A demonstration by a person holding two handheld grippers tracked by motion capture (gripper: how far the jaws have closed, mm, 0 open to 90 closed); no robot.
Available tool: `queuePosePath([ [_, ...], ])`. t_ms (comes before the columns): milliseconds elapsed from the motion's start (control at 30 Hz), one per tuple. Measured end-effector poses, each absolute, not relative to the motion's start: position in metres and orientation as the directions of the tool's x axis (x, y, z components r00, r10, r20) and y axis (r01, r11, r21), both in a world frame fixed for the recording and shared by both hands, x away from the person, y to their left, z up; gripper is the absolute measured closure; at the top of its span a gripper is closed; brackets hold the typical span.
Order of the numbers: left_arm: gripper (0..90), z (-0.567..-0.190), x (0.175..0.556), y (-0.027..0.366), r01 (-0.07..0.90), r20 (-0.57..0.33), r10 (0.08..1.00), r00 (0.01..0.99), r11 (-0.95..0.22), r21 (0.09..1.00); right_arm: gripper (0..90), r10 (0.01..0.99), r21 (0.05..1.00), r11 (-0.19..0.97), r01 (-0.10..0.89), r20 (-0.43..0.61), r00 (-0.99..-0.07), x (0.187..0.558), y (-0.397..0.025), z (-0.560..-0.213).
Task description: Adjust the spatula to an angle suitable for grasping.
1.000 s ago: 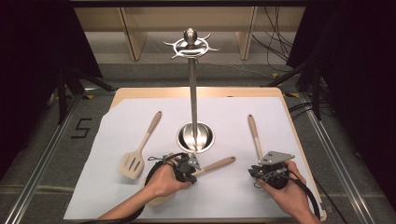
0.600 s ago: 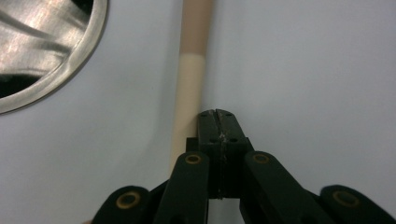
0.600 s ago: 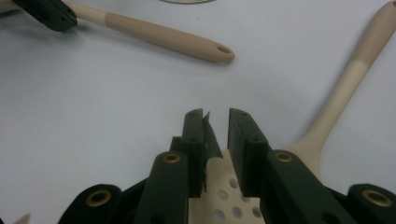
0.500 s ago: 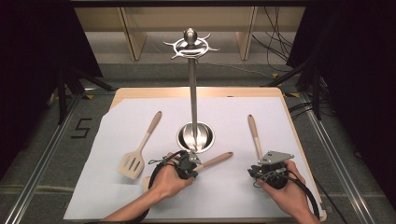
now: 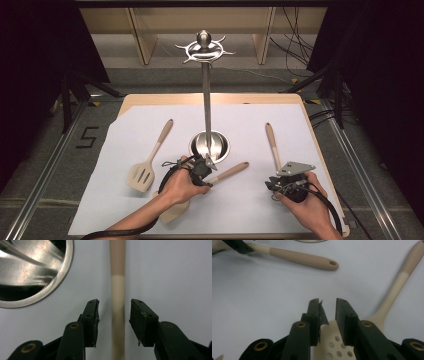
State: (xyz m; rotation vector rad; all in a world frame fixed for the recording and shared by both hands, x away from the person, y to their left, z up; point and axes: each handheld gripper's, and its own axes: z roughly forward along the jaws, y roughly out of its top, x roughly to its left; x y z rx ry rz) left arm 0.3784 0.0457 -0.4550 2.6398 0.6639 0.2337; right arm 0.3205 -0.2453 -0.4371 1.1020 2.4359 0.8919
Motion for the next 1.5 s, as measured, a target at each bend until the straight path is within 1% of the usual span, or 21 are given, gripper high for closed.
queuePosePath([
  [33,57.9,-0.456,0.380,0.042,0.412,0.069,0.474,0.878,-0.820,0.397,73.9,0.759,0.657,0.506,0.559,-0.032,-0.650,0.321,-0.245,-0.437],
  [100,58.5,-0.458,0.382,0.040,0.411,0.071,0.471,0.879,-0.826,0.385,73.8,0.759,0.656,0.506,0.560,-0.031,-0.650,0.321,-0.245,-0.437],
  [167,60.5,-0.459,0.384,0.037,0.393,0.078,0.444,0.893,-0.852,0.346,73.4,0.760,0.657,0.505,0.560,-0.030,-0.650,0.320,-0.246,-0.437],
  [200,60.9,-0.459,0.384,0.037,0.393,0.078,0.444,0.893,-0.852,0.346,73.4,0.760,0.657,0.505,0.560,-0.030,-0.650,0.320,-0.246,-0.437],
  [300,61.8,-0.458,0.387,0.036,0.386,0.063,0.422,0.904,-0.873,0.299,73.2,0.760,0.657,0.504,0.560,-0.029,-0.650,0.320,-0.246,-0.438],
  [467,64.0,-0.459,0.391,0.035,0.428,0.017,0.449,0.893,-0.861,0.274,72.9,0.763,0.652,0.499,0.571,-0.019,-0.646,0.320,-0.245,-0.438],
  [667,73.0,-0.458,0.393,0.029,0.444,-0.006,0.455,0.890,-0.867,0.225,72.5,0.757,0.644,0.512,0.569,-0.025,-0.653,0.321,-0.245,-0.439],
  [767,77.3,-0.457,0.394,0.030,0.457,-0.008,0.467,0.884,-0.861,0.222,72.5,0.756,0.647,0.514,0.563,-0.032,-0.654,0.321,-0.246,-0.439],
  [900,77.7,-0.458,0.393,0.034,0.477,-0.021,0.487,0.873,-0.843,0.248,72.5,0.754,0.655,0.512,0.556,-0.033,-0.655,0.322,-0.246,-0.439],
  [933,77.8,-0.457,0.393,0.036,0.482,-0.023,0.493,0.870,-0.839,0.253,72.5,0.761,0.649,0.502,0.572,-0.017,-0.649,0.321,-0.246,-0.438],
  [1033,77.8,-0.455,0.392,0.043,0.506,-0.041,0.520,0.853,-0.806,0.305,72.5,0.762,0.651,0.500,0.570,-0.018,-0.648,0.321,-0.246,-0.438],
  [1067,77.9,-0.455,0.392,0.043,0.506,-0.041,0.520,0.853,-0.806,0.305,72.5,0.762,0.651,0.500,0.570,-0.018,-0.648,0.321,-0.246,-0.438],
  [1100,77.9,-0.453,0.391,0.047,0.504,-0.043,0.521,0.853,-0.798,0.330,72.5,0.764,0.652,0.496,0.573,-0.015,-0.645,0.321,-0.246,-0.438],
  [1133,77.9,-0.453,0.387,0.049,0.533,-0.063,0.553,0.831,-0.758,0.376,72.4,0.761,0.653,0.505,0.564,-0.029,-0.648,0.322,-0.247,-0.439],
  [1167,77.9,-0.451,0.384,0.054,0.525,-0.070,0.551,0.831,-0.739,0.422,72.4,0.763,0.655,0.502,0.565,-0.027,-0.646,0.322,-0.247,-0.439],
  [1200,77.9,-0.448,0.382,0.056,0.520,-0.066,0.551,0.832,-0.733,0.438,72.3,0.763,0.657,0.500,0.565,-0.025,-0.646,0.322,-0.247,-0.439],
  [1267,77.9,-0.444,0.376,0.061,0.507,-0.071,0.550,0.832,-0.701,0.501,72.2,0.763,0.655,0.501,0.566,-0.026,-0.646,0.322,-0.247,-0.438],
  [1300,77.8,-0.444,0.376,0.061,0.507,-0.071,0.550,0.832,-0.701,0.501,72.2,0.763,0.655,0.501,0.566,-0.026,-0.646,0.322,-0.247,-0.438],
  [1333,77.8,-0.442,0.373,0.062,0.508,-0.084,0.552,0.829,-0.683,0.524,71.9,0.770,0.658,0.490,0.571,-0.020,-0.637,0.321,-0.246,-0.439],
  [1467,77.8,-0.430,0.365,0.072,0.472,-0.066,0.538,0.840,-0.665,0.579,71.2,0.769,0.664,0.495,0.560,-0.034,-0.639,0.322,-0.247,-0.437],
  [1500,77.8,-0.429,0.362,0.072,0.485,-0.074,0.560,0.825,-0.635,0.602,71.2,0.769,0.665,0.494,0.560,-0.034,-0.638,0.322,-0.247,-0.437],
])
